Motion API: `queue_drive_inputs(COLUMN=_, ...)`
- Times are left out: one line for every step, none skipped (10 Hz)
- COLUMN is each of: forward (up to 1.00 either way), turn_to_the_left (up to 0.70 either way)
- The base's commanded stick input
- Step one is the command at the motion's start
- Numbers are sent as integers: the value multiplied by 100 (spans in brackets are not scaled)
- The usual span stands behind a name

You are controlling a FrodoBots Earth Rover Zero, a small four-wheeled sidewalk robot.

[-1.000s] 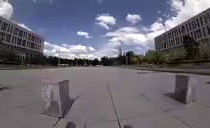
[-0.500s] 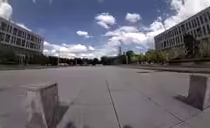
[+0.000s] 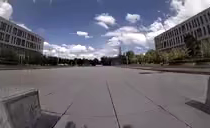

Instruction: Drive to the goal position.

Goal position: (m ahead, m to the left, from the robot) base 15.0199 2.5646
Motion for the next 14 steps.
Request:
queue_drive_inputs(forward=70, turn_to_the_left=2)
queue_drive_inputs(forward=70, turn_to_the_left=13)
queue_drive_inputs(forward=70, turn_to_the_left=25)
queue_drive_inputs(forward=70, turn_to_the_left=35)
queue_drive_inputs(forward=70, turn_to_the_left=35)
queue_drive_inputs(forward=70, turn_to_the_left=19)
queue_drive_inputs(forward=70, turn_to_the_left=3)
queue_drive_inputs(forward=70, turn_to_the_left=2)
queue_drive_inputs(forward=70, turn_to_the_left=2)
queue_drive_inputs(forward=70, turn_to_the_left=2)
queue_drive_inputs(forward=70, turn_to_the_left=2)
queue_drive_inputs(forward=70, turn_to_the_left=2)
queue_drive_inputs(forward=70, turn_to_the_left=1)
queue_drive_inputs(forward=70, turn_to_the_left=0)
